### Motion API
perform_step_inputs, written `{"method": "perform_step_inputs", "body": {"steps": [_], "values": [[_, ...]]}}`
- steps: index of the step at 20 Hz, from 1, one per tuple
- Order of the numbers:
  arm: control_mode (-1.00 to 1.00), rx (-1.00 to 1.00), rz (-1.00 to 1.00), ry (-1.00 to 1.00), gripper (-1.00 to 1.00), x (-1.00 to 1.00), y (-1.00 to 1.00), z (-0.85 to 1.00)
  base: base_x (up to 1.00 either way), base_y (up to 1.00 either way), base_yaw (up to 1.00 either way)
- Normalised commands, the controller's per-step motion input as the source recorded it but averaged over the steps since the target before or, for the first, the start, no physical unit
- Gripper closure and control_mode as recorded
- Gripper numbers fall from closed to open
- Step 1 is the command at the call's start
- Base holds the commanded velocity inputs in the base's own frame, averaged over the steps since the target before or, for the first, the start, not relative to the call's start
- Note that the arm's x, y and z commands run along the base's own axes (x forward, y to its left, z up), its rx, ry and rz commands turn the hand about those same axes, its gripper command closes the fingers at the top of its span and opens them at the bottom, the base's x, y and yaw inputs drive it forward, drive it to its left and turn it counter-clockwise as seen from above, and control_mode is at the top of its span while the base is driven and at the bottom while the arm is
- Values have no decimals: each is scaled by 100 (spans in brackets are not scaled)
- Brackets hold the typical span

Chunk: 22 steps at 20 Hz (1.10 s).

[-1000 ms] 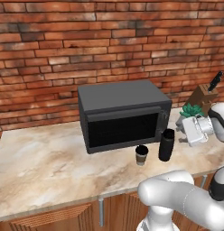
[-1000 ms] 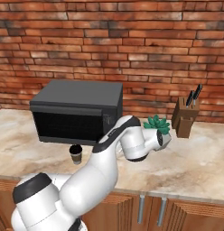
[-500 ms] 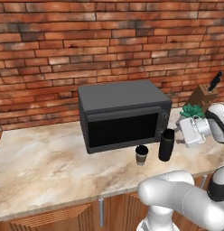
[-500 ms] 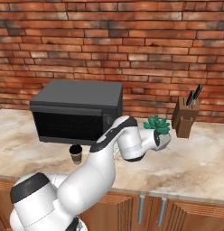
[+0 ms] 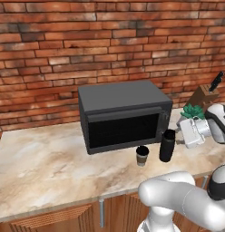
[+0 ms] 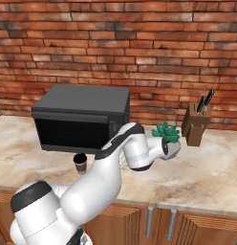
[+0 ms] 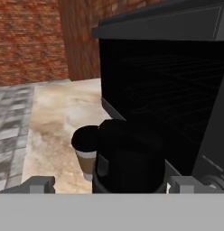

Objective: Move the drinks to the dining counter.

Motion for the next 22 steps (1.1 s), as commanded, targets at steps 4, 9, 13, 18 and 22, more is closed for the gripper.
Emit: {"method": "perform_step_inputs", "body": {"steps": [4,9,13,18,22], "values": [[-100,0,0,1,-100,9,3,-3,0,0,0],[-100,0,0,2,-100,9,4,-2,0,0,0],[-100,0,0,2,-100,10,6,-4,0,0,0],[-100,0,0,2,-100,3,6,-5,0,0,0],[-100,0,0,3,-100,0,14,-6,0,0,0]]}}
